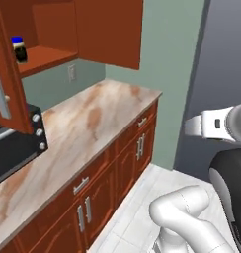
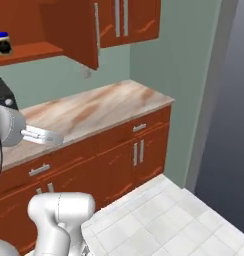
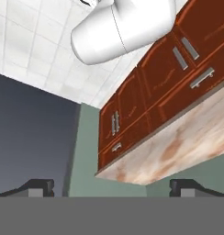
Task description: Move the mayonnaise and shaker from the cabinet to the dining counter.
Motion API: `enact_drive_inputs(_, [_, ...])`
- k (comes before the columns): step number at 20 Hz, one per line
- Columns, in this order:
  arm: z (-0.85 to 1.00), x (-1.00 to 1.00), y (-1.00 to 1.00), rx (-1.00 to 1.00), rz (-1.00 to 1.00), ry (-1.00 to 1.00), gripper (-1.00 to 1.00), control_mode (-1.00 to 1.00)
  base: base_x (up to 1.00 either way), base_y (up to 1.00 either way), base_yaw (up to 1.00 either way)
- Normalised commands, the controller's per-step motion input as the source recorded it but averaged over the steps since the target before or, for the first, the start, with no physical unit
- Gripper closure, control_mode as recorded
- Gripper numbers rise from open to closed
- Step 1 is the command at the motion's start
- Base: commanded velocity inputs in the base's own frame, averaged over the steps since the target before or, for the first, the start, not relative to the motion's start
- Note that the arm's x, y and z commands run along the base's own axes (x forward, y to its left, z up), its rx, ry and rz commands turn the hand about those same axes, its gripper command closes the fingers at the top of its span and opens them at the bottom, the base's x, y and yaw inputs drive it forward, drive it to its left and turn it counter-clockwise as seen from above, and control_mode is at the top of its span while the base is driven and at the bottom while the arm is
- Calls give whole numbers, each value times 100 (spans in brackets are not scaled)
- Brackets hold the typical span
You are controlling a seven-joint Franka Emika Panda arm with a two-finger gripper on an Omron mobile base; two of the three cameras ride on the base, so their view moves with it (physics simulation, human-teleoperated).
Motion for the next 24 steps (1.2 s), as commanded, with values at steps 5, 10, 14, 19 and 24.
enact_drive_inputs(5, [0, 0, 0, 0, 0, 0, -100, 100, 79, -1, 58])
enact_drive_inputs(10, [0, 0, 0, 0, 0, 0, -100, 100, 42, 0, 65])
enact_drive_inputs(14, [0, 0, 0, 0, 0, 0, -100, 100, 49, 0, 68])
enact_drive_inputs(19, [0, 0, 0, 0, 0, 0, -100, 100, 72, -21, 53])
enact_drive_inputs(24, [0, 0, 0, 0, 0, 0, -100, 100, 83, -24, 20])
